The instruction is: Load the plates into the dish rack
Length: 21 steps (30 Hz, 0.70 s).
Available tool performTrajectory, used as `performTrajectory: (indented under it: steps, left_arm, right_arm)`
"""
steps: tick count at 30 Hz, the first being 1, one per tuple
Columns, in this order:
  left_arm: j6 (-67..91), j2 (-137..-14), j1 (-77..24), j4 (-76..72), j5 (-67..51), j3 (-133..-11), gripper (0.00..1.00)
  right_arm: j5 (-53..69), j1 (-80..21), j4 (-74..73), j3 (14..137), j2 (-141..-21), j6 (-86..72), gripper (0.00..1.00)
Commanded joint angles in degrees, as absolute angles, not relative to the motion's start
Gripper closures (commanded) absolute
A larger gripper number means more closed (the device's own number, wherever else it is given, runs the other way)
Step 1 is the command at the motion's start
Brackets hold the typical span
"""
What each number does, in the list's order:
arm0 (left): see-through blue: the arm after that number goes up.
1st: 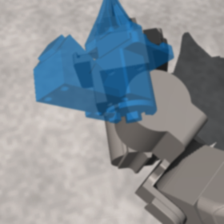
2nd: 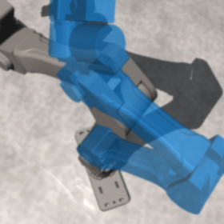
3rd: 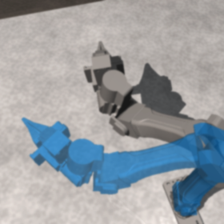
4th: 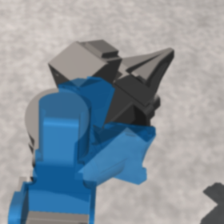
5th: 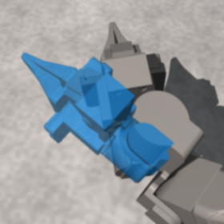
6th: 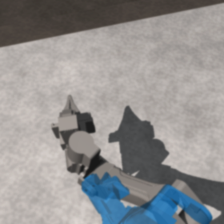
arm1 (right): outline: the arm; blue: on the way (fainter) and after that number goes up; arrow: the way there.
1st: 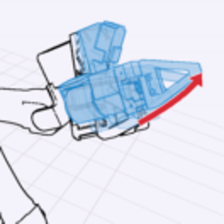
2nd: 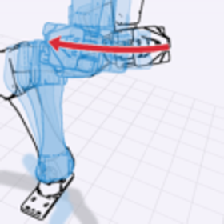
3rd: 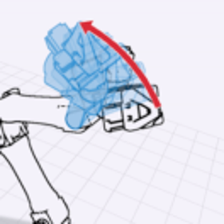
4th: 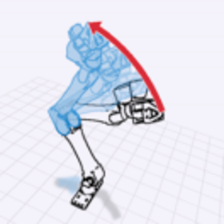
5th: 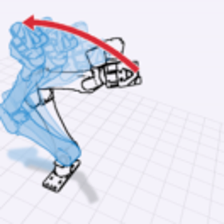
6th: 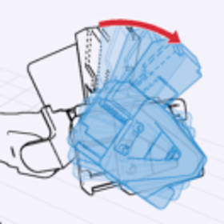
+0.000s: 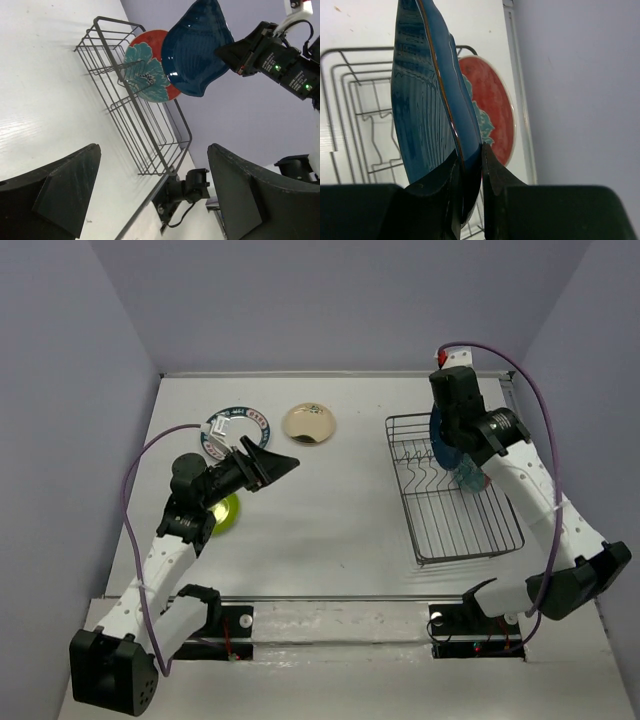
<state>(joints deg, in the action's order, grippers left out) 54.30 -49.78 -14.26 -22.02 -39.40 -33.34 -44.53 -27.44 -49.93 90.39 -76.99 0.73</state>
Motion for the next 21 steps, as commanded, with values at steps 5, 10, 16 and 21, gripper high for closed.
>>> performTrajectory:
  steps: [5, 10, 16, 21]
  left_arm:
    - [33.08, -45.63, -13.1, -8.02, -32.29, -38.41, 0.01]
    - [28.83, -43.95, -13.01, -5.45, -29.18, -36.74, 0.01]
    - [27.07, -42.89, -13.18, -4.04, -28.56, -36.65, 0.01]
    - [26.89, -42.8, -13.36, -3.96, -28.65, -36.48, 0.01]
  right_arm:
    - [-48.61, -21.72, -47.72, 94.48, -80.59, 9.05, 0.93]
    - [-49.31, -19.61, -47.46, 94.4, -84.19, 11.68, 0.93]
    - [-47.91, -19.6, -46.23, 93.87, -87.62, 12.83, 0.93]
    - [-47.64, -19.6, -44.91, 91.67, -89.03, 13.98, 0.93]
